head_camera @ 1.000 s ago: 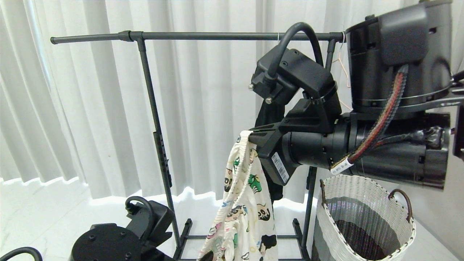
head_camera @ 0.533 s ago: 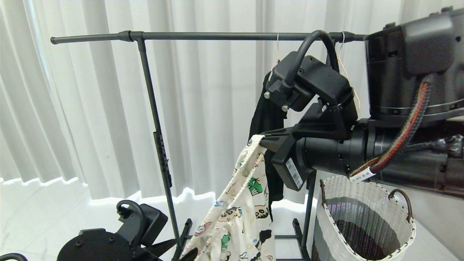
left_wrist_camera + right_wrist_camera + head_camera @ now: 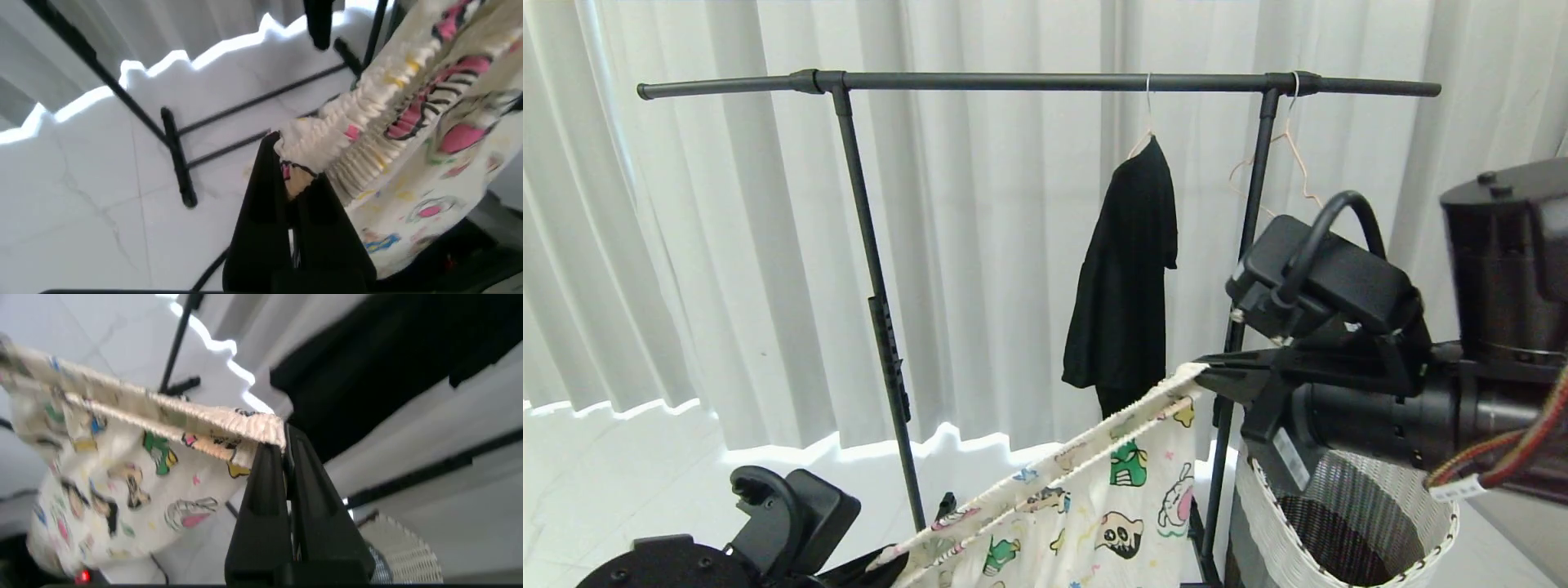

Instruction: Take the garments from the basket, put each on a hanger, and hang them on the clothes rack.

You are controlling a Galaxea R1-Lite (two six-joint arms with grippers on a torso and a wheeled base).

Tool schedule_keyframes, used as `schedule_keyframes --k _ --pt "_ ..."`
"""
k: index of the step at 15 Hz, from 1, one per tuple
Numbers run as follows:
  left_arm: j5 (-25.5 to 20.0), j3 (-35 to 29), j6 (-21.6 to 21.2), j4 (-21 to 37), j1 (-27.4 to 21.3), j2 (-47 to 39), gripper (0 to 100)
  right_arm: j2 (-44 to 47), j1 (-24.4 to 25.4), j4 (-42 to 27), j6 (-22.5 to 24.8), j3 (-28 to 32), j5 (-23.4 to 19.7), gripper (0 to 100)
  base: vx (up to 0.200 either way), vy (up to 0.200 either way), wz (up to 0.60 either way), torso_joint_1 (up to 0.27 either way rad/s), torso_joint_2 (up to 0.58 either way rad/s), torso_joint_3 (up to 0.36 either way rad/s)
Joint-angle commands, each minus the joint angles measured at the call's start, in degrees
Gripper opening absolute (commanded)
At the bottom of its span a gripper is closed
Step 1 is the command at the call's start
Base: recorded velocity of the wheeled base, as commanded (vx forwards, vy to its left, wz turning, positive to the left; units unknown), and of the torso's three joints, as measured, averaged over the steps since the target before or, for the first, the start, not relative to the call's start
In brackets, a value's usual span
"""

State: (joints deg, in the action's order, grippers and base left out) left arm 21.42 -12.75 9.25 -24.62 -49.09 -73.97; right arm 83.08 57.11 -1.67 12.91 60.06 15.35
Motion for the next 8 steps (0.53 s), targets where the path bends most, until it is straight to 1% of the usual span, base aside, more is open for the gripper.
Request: schedule_keyframes --k 1,2,3,4,5,6,7,8 --pt "-1.38 -14.41 -0.73 16.63 0.14 7.62 0 -6.61 -1.48 -0.09 0.01 -5.83 0.12 0 0.000 0.000 0.00 0.000 0.00 0.000" --pt "-5.25 -22.76 -0.55 26.91 0.14 8.58 0 -7.84 -2.01 -0.26 0.01 -6.27 0.12 0 0.000 0.000 0.00 0.000 0.00 0.000" --pt "-8.85 -28.12 -0.55 31.83 0.22 8.93 0 -8.28 -2.62 -0.62 0.01 -6.10 0.12 0 0.000 0.000 0.00 0.000 0.00 0.000" --pt "-15.00 -39.37 -0.55 41.68 1.02 8.32 0 -8.81 -4.38 -1.05 0.01 -5.22 0.12 0 0.000 0.000 0.00 0.000 0.00 0.000" --pt "-17.46 -47.19 -0.64 48.97 1.19 6.65 0 -8.90 -5.70 -1.05 0.01 -3.90 0.12 0 0.000 0.000 0.00 0.000 0.00 0.000" --pt "-17.82 -54.31 -0.64 53.98 1.19 4.36 0 -8.72 -7.02 -1.14 0.01 -1.35 0.12 0 0.000 0.000 0.00 0.000 0.00 0.000" --pt "-17.73 -59.85 -0.64 55.56 1.45 1.99 0 -8.02 -8.42 -1.41 0.01 2.08 0.12 0 0.000 0.000 0.00 0.000 0.00 0.000" --pt "-17.29 -64.50 -0.73 55.56 2.51 -0.38 0 -7.05 -10.36 -2.46 0.01 6.12 0.12 0 0.000 0.000 0.00 0.000 0.00 0.000"
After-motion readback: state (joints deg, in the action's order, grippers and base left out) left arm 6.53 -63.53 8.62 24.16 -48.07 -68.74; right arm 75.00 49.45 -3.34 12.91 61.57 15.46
